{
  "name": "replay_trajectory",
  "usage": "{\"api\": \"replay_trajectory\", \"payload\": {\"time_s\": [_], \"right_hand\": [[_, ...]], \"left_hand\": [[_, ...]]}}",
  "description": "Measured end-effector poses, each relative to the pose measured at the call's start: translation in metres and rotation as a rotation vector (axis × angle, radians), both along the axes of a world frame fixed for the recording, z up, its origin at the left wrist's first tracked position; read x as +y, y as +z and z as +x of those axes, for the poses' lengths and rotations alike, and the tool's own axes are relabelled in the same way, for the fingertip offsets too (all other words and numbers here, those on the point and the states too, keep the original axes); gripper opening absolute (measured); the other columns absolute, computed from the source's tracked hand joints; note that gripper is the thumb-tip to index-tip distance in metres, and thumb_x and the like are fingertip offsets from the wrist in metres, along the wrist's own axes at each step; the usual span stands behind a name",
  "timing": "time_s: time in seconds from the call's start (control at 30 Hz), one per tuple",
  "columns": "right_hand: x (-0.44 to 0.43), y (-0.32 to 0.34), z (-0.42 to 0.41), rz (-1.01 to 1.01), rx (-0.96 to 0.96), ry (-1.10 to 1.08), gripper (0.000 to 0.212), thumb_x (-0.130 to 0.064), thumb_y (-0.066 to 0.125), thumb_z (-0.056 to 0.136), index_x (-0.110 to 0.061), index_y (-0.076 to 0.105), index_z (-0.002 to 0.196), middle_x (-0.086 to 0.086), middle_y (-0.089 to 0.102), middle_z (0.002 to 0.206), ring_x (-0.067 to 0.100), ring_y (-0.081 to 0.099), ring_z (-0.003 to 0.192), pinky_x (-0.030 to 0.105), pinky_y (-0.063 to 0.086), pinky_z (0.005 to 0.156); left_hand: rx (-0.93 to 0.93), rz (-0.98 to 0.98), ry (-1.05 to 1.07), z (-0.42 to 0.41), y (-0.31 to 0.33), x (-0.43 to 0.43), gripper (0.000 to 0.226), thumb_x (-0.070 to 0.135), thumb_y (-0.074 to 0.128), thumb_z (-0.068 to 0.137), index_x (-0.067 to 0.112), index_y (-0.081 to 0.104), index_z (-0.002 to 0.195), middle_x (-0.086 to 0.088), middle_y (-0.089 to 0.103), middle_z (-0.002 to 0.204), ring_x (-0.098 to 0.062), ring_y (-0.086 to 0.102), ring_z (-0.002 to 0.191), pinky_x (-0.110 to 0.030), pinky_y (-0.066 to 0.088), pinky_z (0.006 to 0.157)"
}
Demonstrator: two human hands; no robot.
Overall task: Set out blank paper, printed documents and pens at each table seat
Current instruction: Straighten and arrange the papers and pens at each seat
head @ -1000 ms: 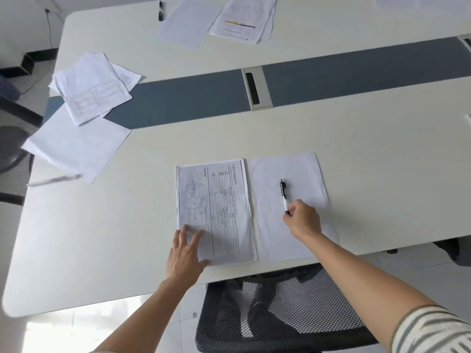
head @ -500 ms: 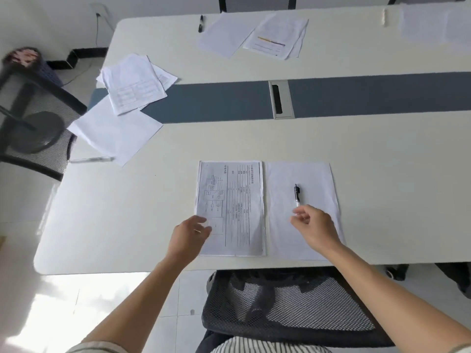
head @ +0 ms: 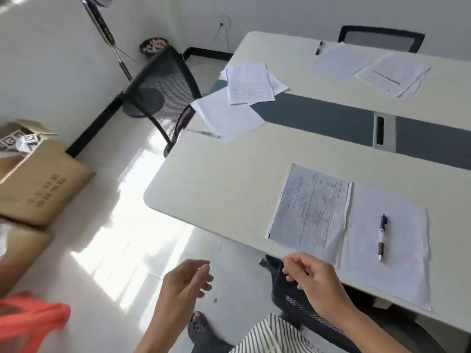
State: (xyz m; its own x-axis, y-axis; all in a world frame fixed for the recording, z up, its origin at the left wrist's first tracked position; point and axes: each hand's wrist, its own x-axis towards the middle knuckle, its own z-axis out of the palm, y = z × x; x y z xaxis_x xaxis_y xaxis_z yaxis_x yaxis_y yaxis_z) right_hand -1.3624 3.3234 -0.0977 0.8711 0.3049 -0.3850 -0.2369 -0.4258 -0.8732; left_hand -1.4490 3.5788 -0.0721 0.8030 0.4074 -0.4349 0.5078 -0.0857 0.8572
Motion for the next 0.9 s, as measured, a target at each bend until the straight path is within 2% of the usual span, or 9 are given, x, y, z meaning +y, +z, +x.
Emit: {"api": "replay_trajectory", "payload": {"time_s": [0.13,0.27,0.33,0.43,0.5,0.57,0.77,0.9], "right_hand": [[0.076,0.007,-0.01,0.023,-0.016,0.048,0.033,-0.049,0.06,0.078,-0.02,0.073,0.087,0.001,0.074,0.081,0.012,0.069,0.075,0.019,0.051,0.067],[0.164,0.012,-0.026,0.066,-0.032,0.072,0.03,-0.047,0.062,0.078,-0.02,0.073,0.088,-0.001,0.073,0.08,0.012,0.07,0.073,0.032,0.054,0.071],[0.209,0.016,-0.033,0.087,-0.029,0.11,0.029,-0.046,0.062,0.079,-0.02,0.073,0.088,-0.001,0.073,0.081,0.009,0.068,0.071,0.033,0.052,0.069],[0.262,0.023,-0.039,0.1,-0.053,0.17,0.033,-0.055,0.067,0.081,-0.023,0.073,0.088,-0.002,0.073,0.081,0.009,0.069,0.072,0.035,0.052,0.068],[0.289,0.024,-0.038,0.092,-0.064,0.194,0.038,-0.06,0.064,0.077,-0.024,0.073,0.089,-0.002,0.074,0.082,0.011,0.069,0.073,0.039,0.053,0.069],[0.311,0.022,-0.029,0.088,-0.052,0.189,0.032,-0.054,0.066,0.082,-0.023,0.073,0.088,-0.001,0.074,0.081,0.012,0.069,0.073,0.042,0.054,0.071],[0.388,0.004,0.027,0.091,-0.021,0.138,0.021,-0.045,0.065,0.084,-0.026,0.075,0.081,0.001,0.074,0.077,0.012,0.069,0.07,0.032,0.053,0.063],[0.459,-0.004,0.088,0.119,-0.011,0.125,0.016,-0.035,0.064,0.083,-0.023,0.075,0.082,0.002,0.075,0.077,0.013,0.069,0.069,0.039,0.053,0.065]], "left_hand": [[-0.025,-0.02,0.088,-0.038,0.004,0.064,0.01,0.011,0.061,0.092,0.013,0.071,0.09,-0.01,0.074,0.075,-0.021,0.069,0.064,-0.034,0.053,0.061],[-0.042,0.027,0.095,-0.074,0.013,0.146,0.009,0.014,0.063,0.091,0.017,0.071,0.091,-0.006,0.074,0.077,-0.019,0.07,0.067,-0.032,0.052,0.063],[-0.053,0.059,0.131,-0.091,0.016,0.187,0.006,0.018,0.066,0.09,0.02,0.071,0.091,-0.005,0.074,0.078,-0.017,0.07,0.067,-0.031,0.052,0.063],[-0.076,0.078,0.225,-0.11,0.02,0.238,0.017,0.032,0.066,0.08,0.02,0.072,0.09,-0.007,0.074,0.078,-0.019,0.07,0.066,-0.03,0.053,0.061],[-0.081,0.075,0.268,-0.113,0.017,0.264,0.013,0.028,0.068,0.084,0.017,0.072,0.09,-0.009,0.074,0.078,-0.02,0.07,0.065,-0.032,0.053,0.062],[-0.087,0.054,0.287,-0.109,0.01,0.286,0.005,0.019,0.068,0.088,0.015,0.072,0.09,-0.01,0.074,0.077,-0.021,0.07,0.065,-0.034,0.052,0.062],[-0.063,0.014,0.298,-0.056,0.002,0.364,0.035,0.044,0.07,0.07,0.015,0.072,0.088,-0.012,0.074,0.076,-0.018,0.069,0.063,-0.027,0.051,0.059],[-0.055,0.07,0.302,0.002,0.007,0.438,0.029,0.033,0.064,0.07,0.012,0.072,0.088,-0.011,0.074,0.074,-0.017,0.068,0.062,-0.021,0.051,0.055]]}}
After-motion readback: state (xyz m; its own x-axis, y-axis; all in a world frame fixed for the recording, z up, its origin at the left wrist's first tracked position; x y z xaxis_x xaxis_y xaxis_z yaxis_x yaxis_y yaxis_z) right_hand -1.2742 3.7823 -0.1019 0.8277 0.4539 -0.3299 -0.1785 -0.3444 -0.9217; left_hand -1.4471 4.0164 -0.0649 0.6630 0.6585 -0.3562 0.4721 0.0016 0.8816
